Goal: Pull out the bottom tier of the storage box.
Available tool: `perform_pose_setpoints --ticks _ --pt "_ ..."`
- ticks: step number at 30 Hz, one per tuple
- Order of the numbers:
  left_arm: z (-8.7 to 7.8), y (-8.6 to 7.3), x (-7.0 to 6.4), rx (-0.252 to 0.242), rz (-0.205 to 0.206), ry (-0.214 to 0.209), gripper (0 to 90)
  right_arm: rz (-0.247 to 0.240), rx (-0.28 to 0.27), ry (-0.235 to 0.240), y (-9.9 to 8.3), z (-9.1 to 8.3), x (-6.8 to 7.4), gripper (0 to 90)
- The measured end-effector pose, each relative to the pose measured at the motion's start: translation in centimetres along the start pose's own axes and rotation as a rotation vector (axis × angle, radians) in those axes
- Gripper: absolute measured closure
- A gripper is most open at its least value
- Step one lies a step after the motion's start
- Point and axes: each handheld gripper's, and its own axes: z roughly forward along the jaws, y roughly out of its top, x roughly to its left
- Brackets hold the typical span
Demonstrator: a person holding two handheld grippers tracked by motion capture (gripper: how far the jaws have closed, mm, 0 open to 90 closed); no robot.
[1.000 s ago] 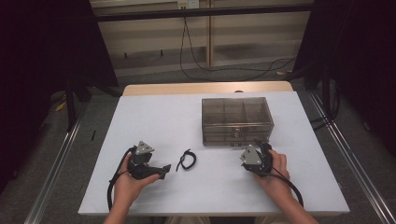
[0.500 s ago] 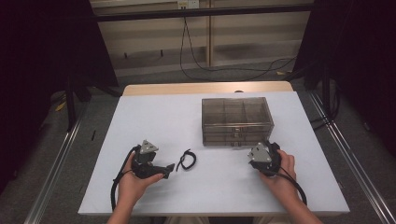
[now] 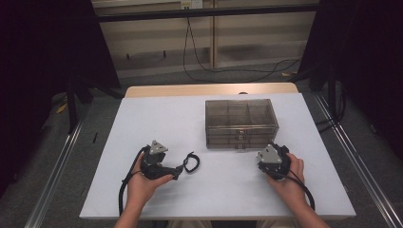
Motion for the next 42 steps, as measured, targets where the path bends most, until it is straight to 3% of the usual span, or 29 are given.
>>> perform_pose_setpoints --ticks 7,10,23,28,32,33,41,42 --pt "0.5 0.6 -0.8 -0.008 0.002 -0.008 9.1 0.023 0.012 0.001 -0.4 0.1 -0.3 40.0" --pt "0.9 1.0 -1.3 -0.021 -0.002 -0.008 9.1 0.065 0.023 0.011 -0.6 0.1 -0.4 39.2" --pt "2.2 2.3 -2.7 -0.008 0.027 -0.029 9.1 0.125 0.034 0.027 -1.1 0.2 -1.2 36.4" --pt "2.6 2.7 -3.0 -0.016 0.019 -0.031 9.1 0.155 0.039 0.032 -1.3 0.3 -1.5 36.3" --pt "3.0 3.0 -3.4 -0.009 0.03 -0.032 9.1 0.18 0.038 0.037 -1.4 0.4 -1.6 35.9" --pt "3.2 3.2 -3.5 0.005 0.049 -0.033 9.1 0.182 0.039 0.039 -1.4 0.4 -1.7 35.7" --pt "4.2 3.5 -4.0 -0.002 0.044 -0.045 12.4 0.212 0.042 0.047 -1.5 0.6 -2.0 35.5" --pt "4.3 3.5 -4.0 0.002 0.057 -0.052 13.8 0.212 0.041 0.047 -1.5 0.6 -2.1 35.5"
